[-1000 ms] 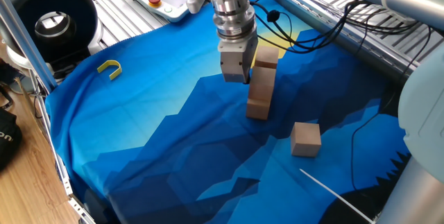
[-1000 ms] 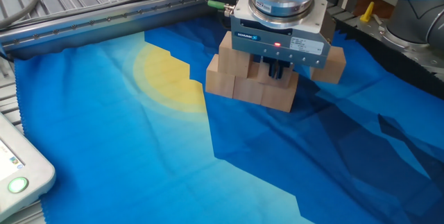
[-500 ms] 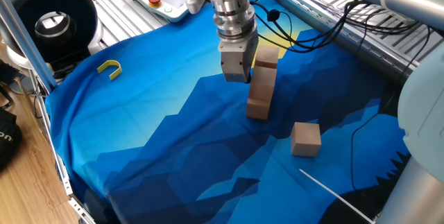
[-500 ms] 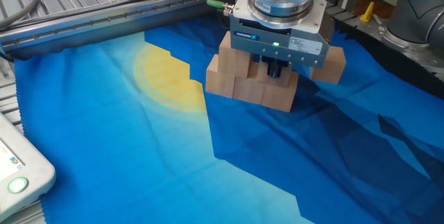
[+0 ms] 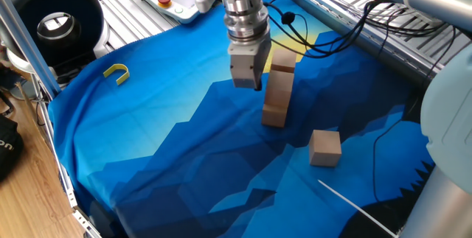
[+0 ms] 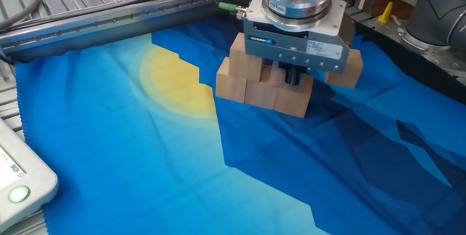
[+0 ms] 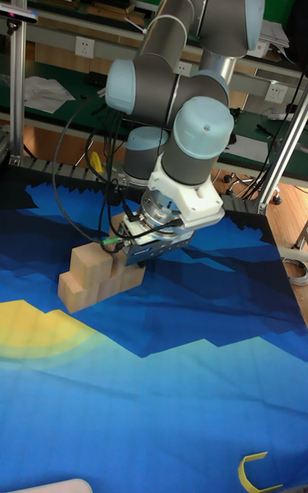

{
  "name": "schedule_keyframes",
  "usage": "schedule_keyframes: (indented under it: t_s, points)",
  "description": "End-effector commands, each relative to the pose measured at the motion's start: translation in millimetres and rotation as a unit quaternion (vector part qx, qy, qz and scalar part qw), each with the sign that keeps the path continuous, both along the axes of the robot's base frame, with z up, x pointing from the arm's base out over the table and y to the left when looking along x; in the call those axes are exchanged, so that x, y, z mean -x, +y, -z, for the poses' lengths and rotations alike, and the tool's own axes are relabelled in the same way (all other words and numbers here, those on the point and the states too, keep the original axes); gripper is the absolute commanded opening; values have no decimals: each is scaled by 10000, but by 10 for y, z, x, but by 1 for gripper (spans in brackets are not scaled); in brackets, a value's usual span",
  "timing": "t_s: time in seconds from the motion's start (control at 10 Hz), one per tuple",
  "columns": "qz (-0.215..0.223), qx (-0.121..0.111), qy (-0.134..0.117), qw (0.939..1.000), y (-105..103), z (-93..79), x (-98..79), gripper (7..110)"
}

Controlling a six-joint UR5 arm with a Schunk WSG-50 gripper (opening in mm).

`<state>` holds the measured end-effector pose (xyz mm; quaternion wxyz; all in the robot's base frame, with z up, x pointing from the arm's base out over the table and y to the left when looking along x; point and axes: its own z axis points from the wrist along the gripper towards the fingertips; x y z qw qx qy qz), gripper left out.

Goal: Stack the blocks into a pyramid shape

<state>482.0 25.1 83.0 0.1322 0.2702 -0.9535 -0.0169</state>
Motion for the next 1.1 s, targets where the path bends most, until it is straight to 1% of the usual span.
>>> schedule_keyframes:
  t_s: [0.0,0.1,0.2,0.3,0.4,0.5,0.6,0.8,1.0]
  points:
    - [292,-290,356,9985,303,-130,251,7]
    - [358,-391,536,9972,385,-140,388,7]
    - [280,-239,661,9971,308,-149,463,7]
    - [248,-100,704,9972,244,-165,488,7]
    - [279,-94,818,9962,248,-187,540,7]
    - [235,10,932,9954,183,-198,586,7]
    - [194,164,931,9953,91,-190,580,7]
    - [11,396,829,9958,-93,-127,505,7]
    - [-64,375,866,9955,-127,-90,504,7]
